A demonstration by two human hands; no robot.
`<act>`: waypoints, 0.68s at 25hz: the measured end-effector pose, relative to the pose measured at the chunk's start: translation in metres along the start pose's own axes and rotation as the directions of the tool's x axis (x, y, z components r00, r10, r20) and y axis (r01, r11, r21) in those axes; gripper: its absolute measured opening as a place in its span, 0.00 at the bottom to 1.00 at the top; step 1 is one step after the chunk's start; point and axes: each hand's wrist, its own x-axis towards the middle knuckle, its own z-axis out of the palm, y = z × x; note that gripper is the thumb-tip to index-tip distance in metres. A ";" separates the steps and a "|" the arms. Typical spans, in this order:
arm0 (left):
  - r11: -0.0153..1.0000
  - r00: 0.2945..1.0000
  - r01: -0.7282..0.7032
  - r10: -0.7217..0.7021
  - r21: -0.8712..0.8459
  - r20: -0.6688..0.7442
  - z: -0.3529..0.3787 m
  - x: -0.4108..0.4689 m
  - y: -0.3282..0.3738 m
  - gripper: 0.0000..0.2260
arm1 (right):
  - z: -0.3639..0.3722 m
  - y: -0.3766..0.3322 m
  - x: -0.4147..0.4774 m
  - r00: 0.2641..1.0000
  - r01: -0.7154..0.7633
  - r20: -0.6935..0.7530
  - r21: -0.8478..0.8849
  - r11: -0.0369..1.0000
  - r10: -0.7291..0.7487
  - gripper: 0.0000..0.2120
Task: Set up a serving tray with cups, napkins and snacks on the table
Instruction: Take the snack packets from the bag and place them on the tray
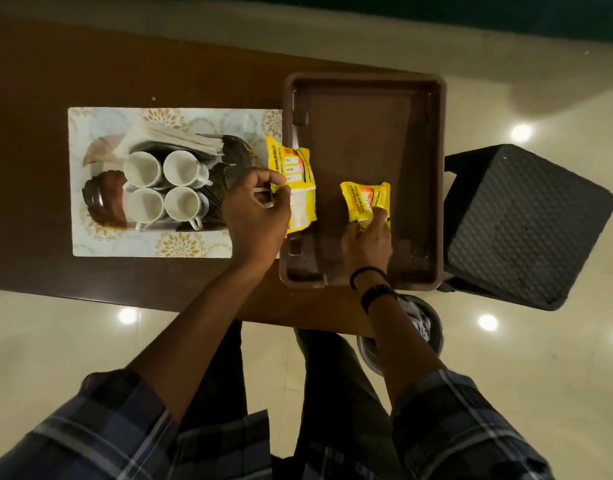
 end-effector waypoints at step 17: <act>0.994 0.997 0.034 -0.027 0.107 -0.067 -0.193 0.070 -0.073 0.14 | 0.060 -0.136 -0.056 0.982 0.123 0.079 0.426 0.896 -0.172 0.18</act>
